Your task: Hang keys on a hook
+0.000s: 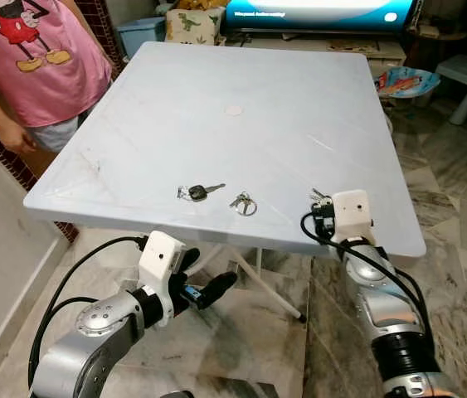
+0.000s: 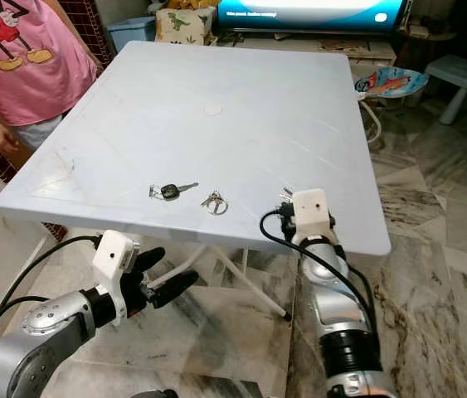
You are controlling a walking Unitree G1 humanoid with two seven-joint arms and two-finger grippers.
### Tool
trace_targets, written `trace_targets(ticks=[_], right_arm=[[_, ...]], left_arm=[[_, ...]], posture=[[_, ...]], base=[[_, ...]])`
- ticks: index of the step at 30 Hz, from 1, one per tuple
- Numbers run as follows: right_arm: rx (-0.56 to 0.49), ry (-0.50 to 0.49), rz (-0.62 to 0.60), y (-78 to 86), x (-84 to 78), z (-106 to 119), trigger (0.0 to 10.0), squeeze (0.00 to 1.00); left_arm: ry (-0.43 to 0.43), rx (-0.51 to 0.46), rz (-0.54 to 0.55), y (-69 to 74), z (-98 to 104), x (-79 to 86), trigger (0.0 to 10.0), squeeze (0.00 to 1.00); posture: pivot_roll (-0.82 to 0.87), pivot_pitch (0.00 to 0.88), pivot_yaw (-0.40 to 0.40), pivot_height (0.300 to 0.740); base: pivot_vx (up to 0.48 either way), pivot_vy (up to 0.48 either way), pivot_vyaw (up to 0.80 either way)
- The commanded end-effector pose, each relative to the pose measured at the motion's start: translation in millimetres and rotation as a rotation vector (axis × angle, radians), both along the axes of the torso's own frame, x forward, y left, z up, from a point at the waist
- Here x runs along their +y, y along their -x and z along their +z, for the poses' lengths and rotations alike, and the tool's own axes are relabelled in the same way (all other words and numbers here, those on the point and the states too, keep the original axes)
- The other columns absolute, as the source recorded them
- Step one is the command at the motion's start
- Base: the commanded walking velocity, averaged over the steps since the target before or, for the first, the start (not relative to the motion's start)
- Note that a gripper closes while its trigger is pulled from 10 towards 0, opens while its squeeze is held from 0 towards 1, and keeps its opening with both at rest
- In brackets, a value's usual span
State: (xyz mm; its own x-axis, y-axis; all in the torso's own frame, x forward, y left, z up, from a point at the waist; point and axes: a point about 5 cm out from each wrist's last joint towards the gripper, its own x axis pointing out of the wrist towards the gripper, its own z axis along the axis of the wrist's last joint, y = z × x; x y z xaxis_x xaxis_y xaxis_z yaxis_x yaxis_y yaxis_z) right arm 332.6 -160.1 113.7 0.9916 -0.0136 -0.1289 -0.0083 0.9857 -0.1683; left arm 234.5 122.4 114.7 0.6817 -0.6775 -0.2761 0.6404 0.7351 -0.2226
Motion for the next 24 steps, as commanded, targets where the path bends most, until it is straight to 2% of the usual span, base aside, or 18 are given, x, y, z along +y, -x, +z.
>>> trace_targets(ticks=[1, 3, 5, 6, 8, 18, 20, 24], right_arm=[[-0.014, -0.027, -0.025, 1.2, -0.7, 3.9, 10.0, 0.0], [-0.012, -0.053, -0.038, 1.5, 0.4, 4.2, 10.0, 0.0], [0.005, -0.093, -0.087, 1.7, -2.2, 3.6, 10.0, 0.0], [0.024, -0.113, -0.152, 1.9, -7.4, 3.8, 10.0, 0.0], [0.027, -0.128, -0.176, 2.2, -9.3, 4.7, 10.0, 0.0], [0.058, -0.276, -0.186, 0.7, -1.4, 4.2, 10.0, 0.0], [0.058, -0.281, -0.183, -0.3, -1.1, 4.1, 10.0, 0.0], [0.056, -0.378, -0.173, -5.7, 3.1, 5.7, 10.0, 0.0]], left_arm=[[-0.017, 0.004, -0.004, 1.6, -1.4, 1.7, 10.0, 0.0], [-0.017, 0.004, -0.006, 1.6, -1.4, 1.7, 10.0, 0.0], [-0.018, 0.003, -0.007, 1.8, -1.3, 1.5, 10.0, 0.0], [-0.017, 0.002, -0.007, 2.1, -1.2, 1.3, 10.0, 0.0], [-0.017, 0.002, -0.007, 2.1, -1.3, 1.2, 10.0, 0.0], [-0.019, 0.0, -0.009, 2.7, -1.8, 0.7, 10.0, 0.0], [-0.019, 0.0, -0.01, 2.8, -1.8, 0.6, 10.0, 0.0], [-0.021, -0.001, -0.011, 1.9, -1.7, 0.8, 10.0, 0.0]], posture=[[0.11, 0.122, 0.039, 0.74], [0.11, 0.122, 0.039, 0.74], [0.11, 0.114, 0.042, 0.74], [0.11, 0.113, 0.039, 0.74], [0.11, 0.113, 0.039, 0.74], [0.11, 0.112, 0.038, 0.74], [0.11, 0.112, 0.038, 0.74], [0.11, 0.107, 0.039, 0.74]], base=[[0.0, 0.0, 0.0], [0.0, 0.0, 0.0], [0.0, 0.0, 0.0], [0.0, 0.0, 0.0], [0.0, 0.0, 0.0], [0.0, 0.0, 0.0], [0.0, 0.0, 0.0], [0.0, 0.0, 0.0]])
